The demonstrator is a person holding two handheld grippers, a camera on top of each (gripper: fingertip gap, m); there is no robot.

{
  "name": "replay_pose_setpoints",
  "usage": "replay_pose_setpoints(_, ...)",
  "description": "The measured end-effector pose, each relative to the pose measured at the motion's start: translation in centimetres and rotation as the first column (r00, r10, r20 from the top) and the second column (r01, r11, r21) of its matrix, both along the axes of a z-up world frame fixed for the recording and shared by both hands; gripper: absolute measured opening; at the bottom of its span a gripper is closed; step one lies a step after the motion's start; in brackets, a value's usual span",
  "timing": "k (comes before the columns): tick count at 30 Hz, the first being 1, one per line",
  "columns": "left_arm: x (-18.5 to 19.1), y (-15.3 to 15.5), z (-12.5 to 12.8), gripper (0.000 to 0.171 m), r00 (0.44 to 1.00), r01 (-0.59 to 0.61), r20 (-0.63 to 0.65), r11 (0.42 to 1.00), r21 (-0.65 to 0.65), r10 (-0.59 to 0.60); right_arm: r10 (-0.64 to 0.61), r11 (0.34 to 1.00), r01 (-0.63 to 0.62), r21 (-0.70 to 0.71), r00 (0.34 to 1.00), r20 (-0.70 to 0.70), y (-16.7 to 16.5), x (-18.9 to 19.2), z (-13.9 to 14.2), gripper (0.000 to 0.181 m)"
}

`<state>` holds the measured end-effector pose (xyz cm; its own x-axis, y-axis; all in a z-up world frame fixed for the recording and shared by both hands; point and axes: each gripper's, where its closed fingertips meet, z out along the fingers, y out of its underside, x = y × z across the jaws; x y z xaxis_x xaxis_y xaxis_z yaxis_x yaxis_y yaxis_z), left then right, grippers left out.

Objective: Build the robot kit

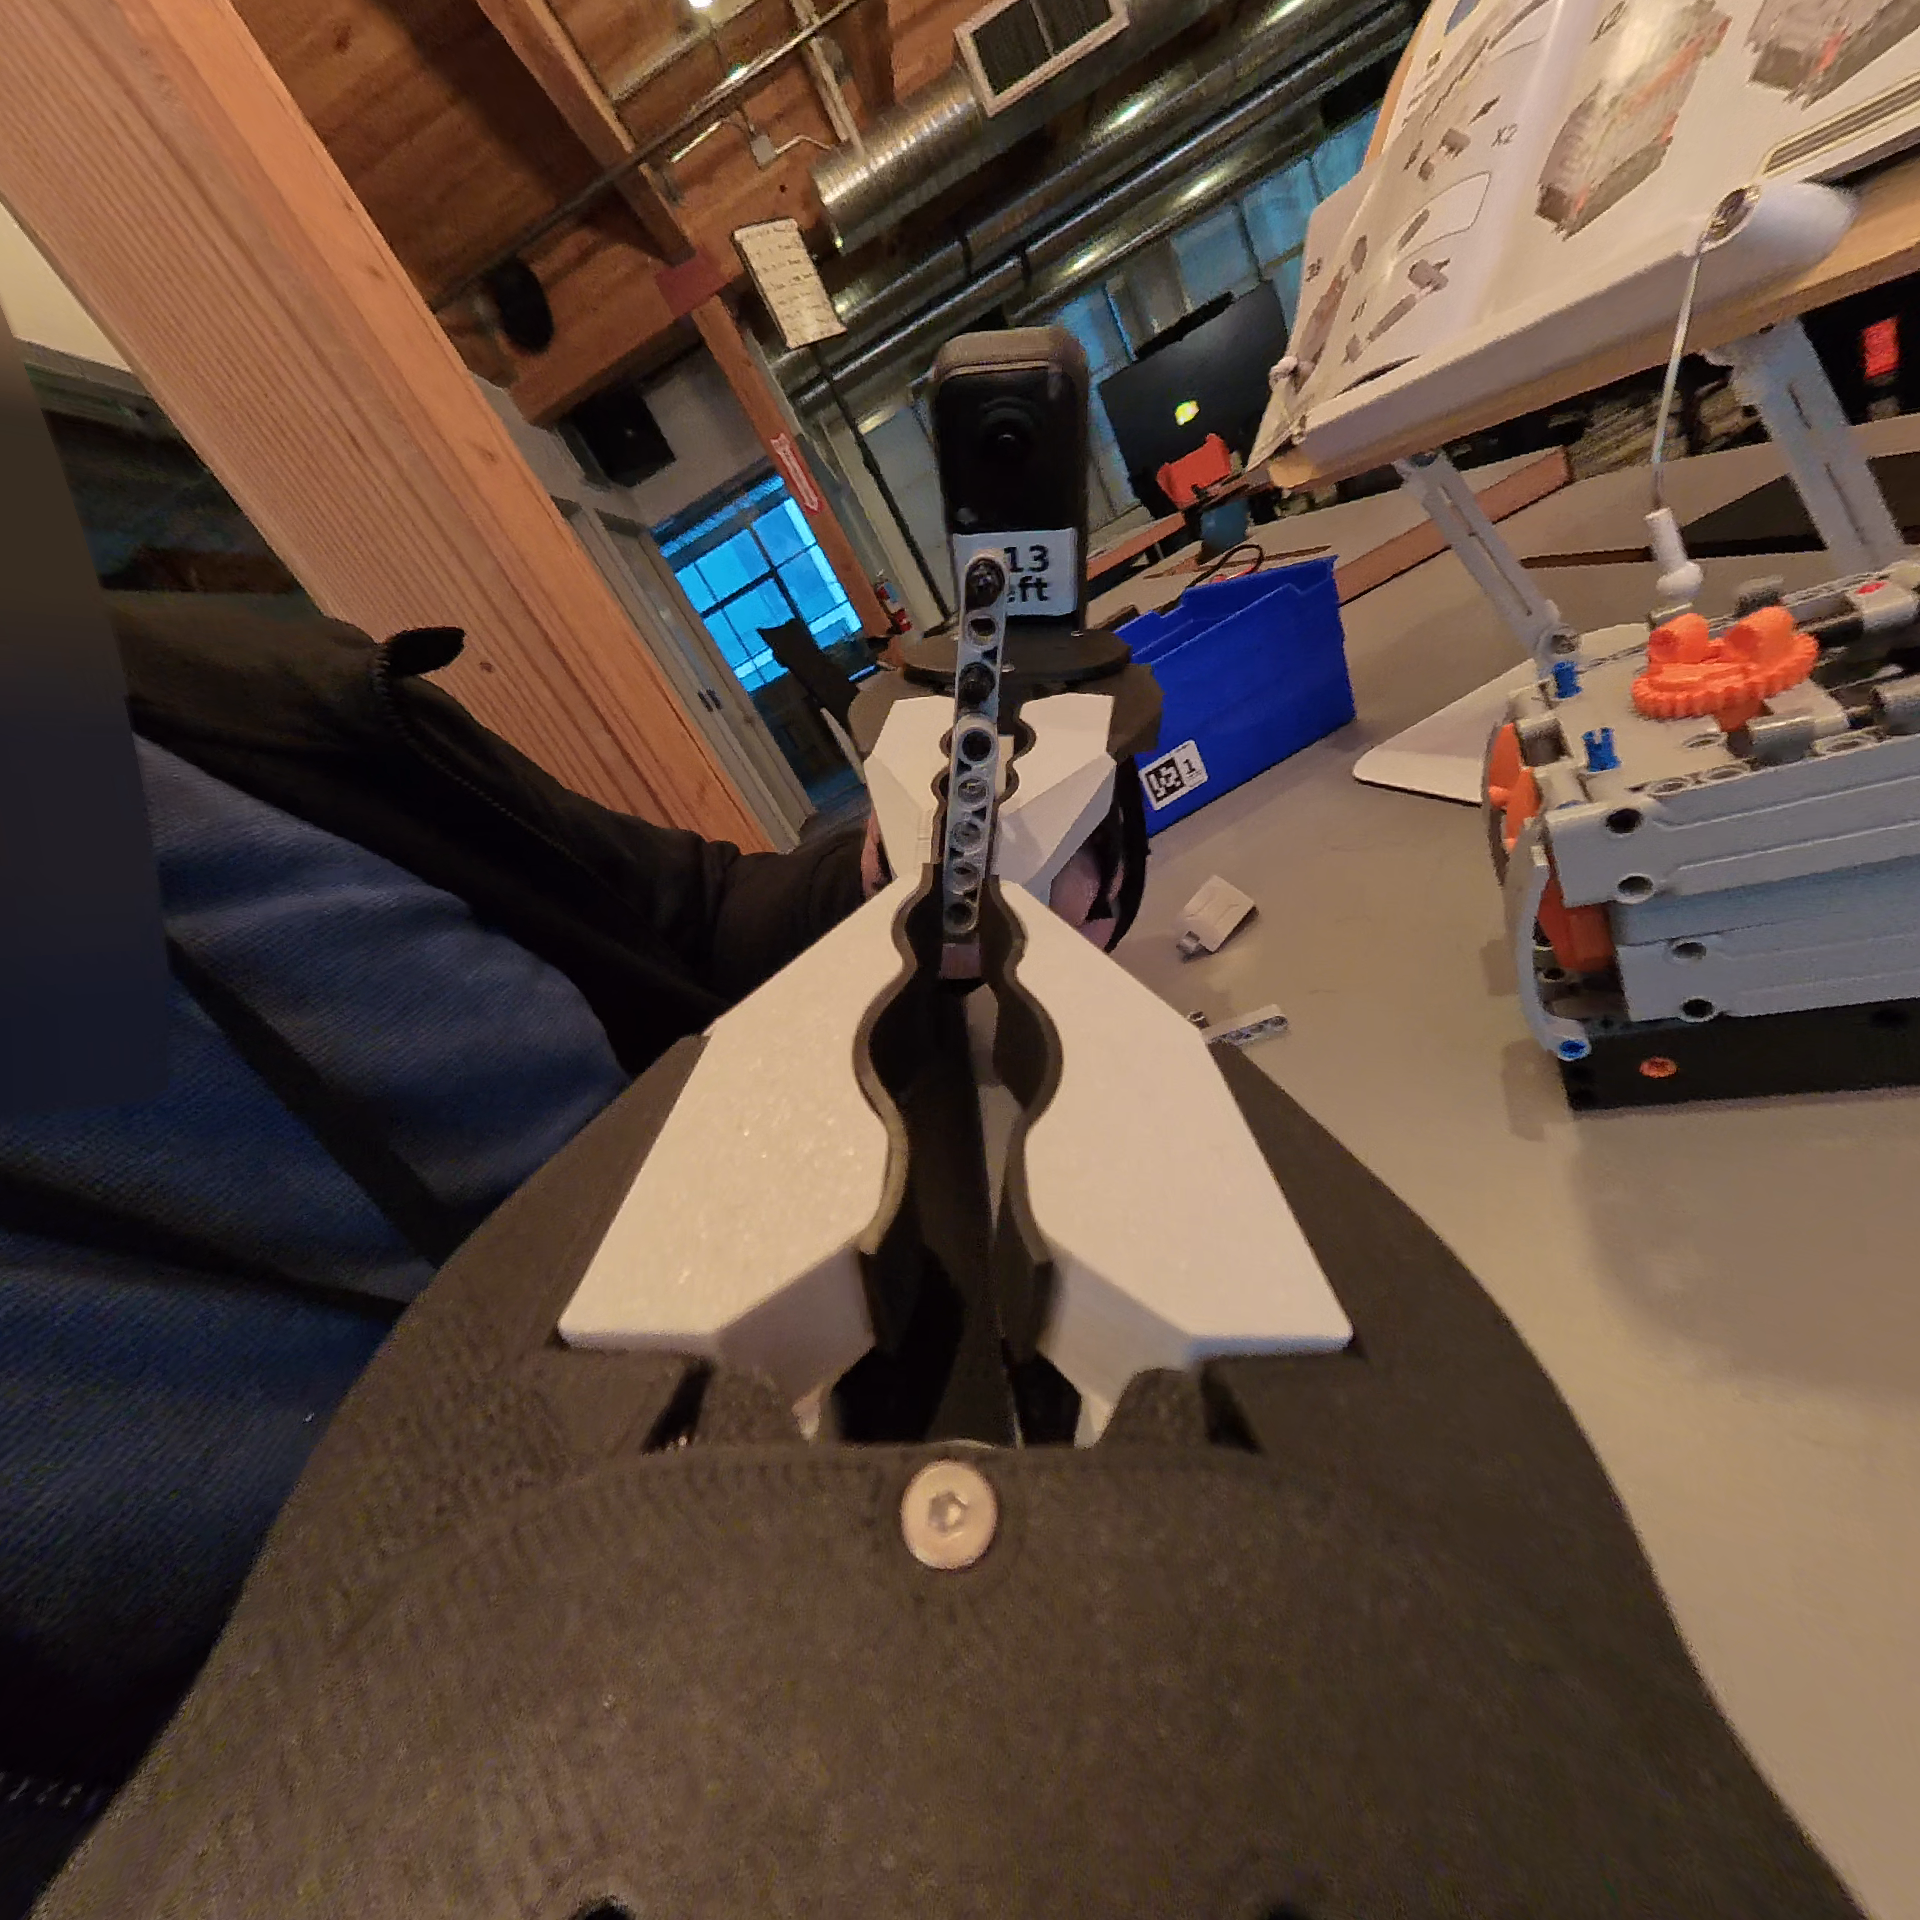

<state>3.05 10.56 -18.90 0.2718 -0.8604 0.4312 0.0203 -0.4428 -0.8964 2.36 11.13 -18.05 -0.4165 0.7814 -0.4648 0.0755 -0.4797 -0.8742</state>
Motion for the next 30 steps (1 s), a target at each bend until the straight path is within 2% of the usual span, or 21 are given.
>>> replay_pose_setpoints(6, -0.1, 0.2, 0.2, 0.004, 1.000, -0.025, 0.004, 1.000, 0.008, 0.025, -0.015, 1.000, 0.015, -0.024, 1.000, -0.019, 0.1, -0.1, 0.2, 0.005)
replay_pose_setpoints(10, -0.1, 0.1, 0.5, 0.005, 1.000, -0.023, 0.004, 0.999, 0.022, 0.023, -0.041, 0.998, 0.043, 0.045, 0.998, -0.040, 0.0, 0.0, 0.6, 0.004)
replay_pose_setpoints(18, 0.2, -0.1, 0.2, 0.005, 0.999, -0.021, -0.040, 0.999, 0.042, 0.023, -0.014, 0.997, 0.016, 0.074, 1.000, -0.022, -0.4, 0.2, 0.2, 0.004)
replay_pose_setpoints(27, 0.9, -0.8, 0.8, 0.004, 1.000, 0.002, -0.015, 0.999, 0.032, -0.001, 0.030, 0.987, -0.025, 0.158, 0.999, -0.035, -1.2, 0.9, 0.2, 0.005)
replay_pose_setpoints(30, 0.8, -0.8, 1.0, 0.004, 1.000, -0.005, -0.007, 0.999, 0.033, 0.005, 0.038, 0.989, -0.031, 0.143, 0.998, -0.044, -1.3, 0.8, 0.3, 0.005)
